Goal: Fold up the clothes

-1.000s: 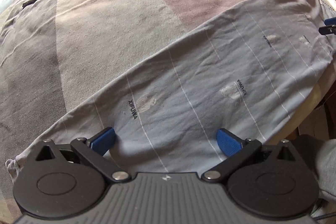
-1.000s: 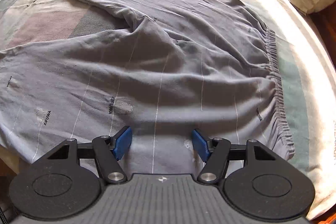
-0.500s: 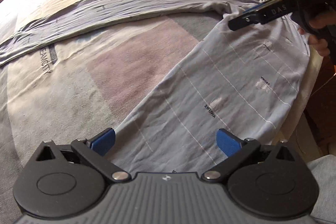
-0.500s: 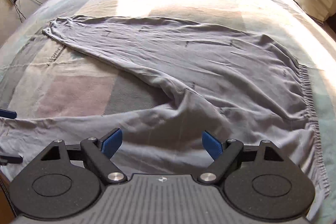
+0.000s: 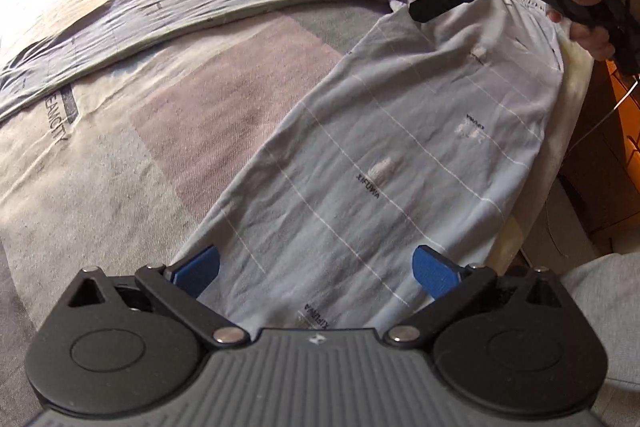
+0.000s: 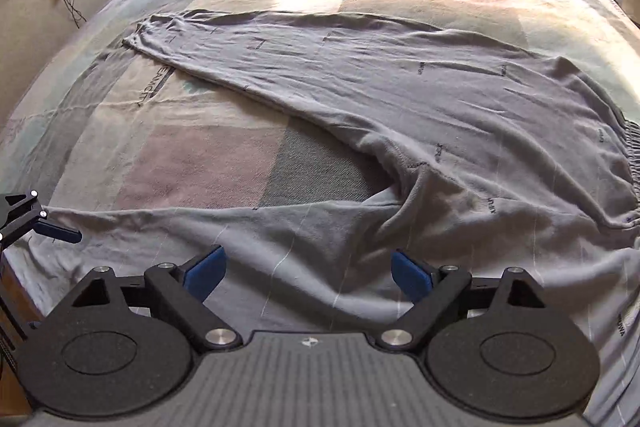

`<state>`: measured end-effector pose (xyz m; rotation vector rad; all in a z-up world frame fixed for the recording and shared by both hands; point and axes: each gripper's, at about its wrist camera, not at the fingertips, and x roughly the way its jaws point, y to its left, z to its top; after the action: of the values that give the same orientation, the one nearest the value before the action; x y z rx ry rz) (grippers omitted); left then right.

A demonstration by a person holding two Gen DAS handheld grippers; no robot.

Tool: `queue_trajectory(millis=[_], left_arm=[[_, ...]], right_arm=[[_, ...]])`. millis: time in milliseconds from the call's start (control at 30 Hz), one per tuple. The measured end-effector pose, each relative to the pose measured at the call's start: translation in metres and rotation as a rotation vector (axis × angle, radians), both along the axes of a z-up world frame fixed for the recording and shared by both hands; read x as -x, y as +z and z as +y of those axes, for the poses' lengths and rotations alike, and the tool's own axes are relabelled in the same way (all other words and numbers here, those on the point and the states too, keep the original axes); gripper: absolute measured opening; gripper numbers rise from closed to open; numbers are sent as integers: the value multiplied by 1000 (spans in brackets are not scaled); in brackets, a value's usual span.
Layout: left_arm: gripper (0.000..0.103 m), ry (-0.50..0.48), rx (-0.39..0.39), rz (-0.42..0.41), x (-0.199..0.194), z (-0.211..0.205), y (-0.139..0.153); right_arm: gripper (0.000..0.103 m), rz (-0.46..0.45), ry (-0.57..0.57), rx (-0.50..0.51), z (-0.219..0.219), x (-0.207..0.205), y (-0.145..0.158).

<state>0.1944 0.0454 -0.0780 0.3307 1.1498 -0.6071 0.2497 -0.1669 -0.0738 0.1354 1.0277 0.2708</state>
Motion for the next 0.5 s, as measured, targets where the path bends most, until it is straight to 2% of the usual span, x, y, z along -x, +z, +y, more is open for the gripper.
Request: queue_trajectory(millis=[67,200,333,500], left_arm=[[102,15,27,-9,-13,-6,4],[102,-9,58,-20,-34,-20,5],[102,-76,59,-56,-46,-43,8],[102,-141,38,-144,-57,-79,7]], right_arm=[[93,-18,-58,13,-20,-14,5],[92,-31,-70,26,-55,-44,13],[92,-35,65,3,-79,-84,22],[92,21,266,1,-95,-156,17]])
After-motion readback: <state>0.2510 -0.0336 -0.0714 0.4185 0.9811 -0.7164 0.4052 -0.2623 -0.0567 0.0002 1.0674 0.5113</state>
